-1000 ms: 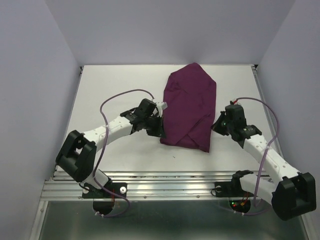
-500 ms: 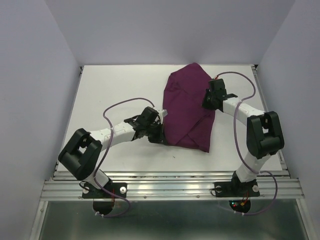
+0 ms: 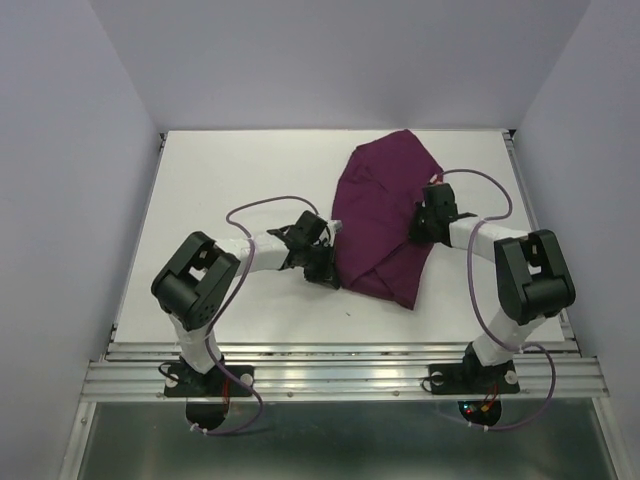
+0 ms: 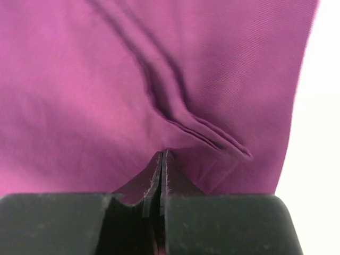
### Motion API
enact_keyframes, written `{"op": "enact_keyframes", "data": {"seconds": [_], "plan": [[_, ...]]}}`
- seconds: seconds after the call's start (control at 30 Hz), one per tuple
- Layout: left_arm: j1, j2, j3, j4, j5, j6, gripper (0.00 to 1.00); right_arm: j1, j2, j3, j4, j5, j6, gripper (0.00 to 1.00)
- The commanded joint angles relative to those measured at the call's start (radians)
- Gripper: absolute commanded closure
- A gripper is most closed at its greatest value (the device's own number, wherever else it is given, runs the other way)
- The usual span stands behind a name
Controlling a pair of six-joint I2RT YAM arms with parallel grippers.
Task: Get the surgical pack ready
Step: Pack the surgical kit at the center of the board.
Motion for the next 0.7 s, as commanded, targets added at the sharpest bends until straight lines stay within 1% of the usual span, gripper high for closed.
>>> {"op": "enact_keyframes", "data": {"seconds": [0.0, 0.07, 0.1, 0.13, 0.17, 0.2, 0.27, 0.3, 0.33, 0.4, 0.43, 0.47, 0.53, 0.6, 0.67], "plan": [[0.071, 0.056, 0.122, 0.001, -0.055, 0.074, 1.0, -0.004, -0.092, -0.135, 0.006, -0.104, 0.044, 0.99], [0.091, 0.089, 0.179, -0.022, -0.055, 0.09, 1.0, -0.004, -0.156, -0.215, 0.027, -0.14, 0.09, 0.99], [0.108, 0.131, 0.249, -0.051, -0.066, 0.108, 1.0, 0.006, -0.178, -0.24, 0.038, -0.15, 0.123, 0.99], [0.117, 0.152, 0.286, -0.065, -0.074, 0.117, 1.0, 0.016, -0.201, -0.263, 0.044, -0.158, 0.144, 0.99], [0.126, 0.172, 0.328, -0.079, -0.08, 0.125, 1.0, 0.043, -0.248, -0.31, 0.05, -0.167, 0.165, 0.99], [0.135, 0.213, 0.404, -0.095, -0.083, 0.133, 1.0, 0.06, -0.272, -0.33, 0.056, -0.172, 0.188, 0.99], [0.167, 0.257, 0.484, -0.109, -0.091, 0.136, 1.0, 0.115, -0.313, -0.387, 0.082, -0.174, 0.265, 0.99], [0.177, 0.298, 0.57, -0.122, -0.089, 0.14, 1.0, 0.129, -0.344, -0.398, 0.09, -0.175, 0.283, 0.99], [0.192, 0.315, 0.607, -0.151, -0.092, 0.145, 1.0, 0.138, -0.355, -0.405, 0.087, -0.166, 0.314, 0.99], [0.201, 0.333, 0.699, -0.21, -0.104, 0.16, 1.0, 0.138, -0.393, -0.404, 0.07, -0.148, 0.322, 0.99], [0.204, 0.329, 0.714, -0.224, -0.12, 0.176, 1.0, 0.138, -0.407, -0.393, 0.029, -0.126, 0.314, 0.99], [0.213, 0.309, 0.724, -0.24, -0.127, 0.182, 1.0, 0.138, -0.419, -0.378, 0.004, -0.065, 0.308, 0.99], [0.223, 0.275, 0.712, -0.264, -0.152, 0.193, 1.0, 0.138, -0.44, -0.318, -0.064, -0.002, 0.274, 0.99], [0.235, 0.216, 0.676, -0.27, -0.164, 0.196, 1.0, 0.138, -0.441, -0.274, -0.1, 0.05, 0.251, 0.99], [0.24, 0.17, 0.594, -0.26, -0.178, 0.19, 1.0, 0.138, -0.425, -0.219, -0.135, 0.082, 0.224, 0.99]]}}
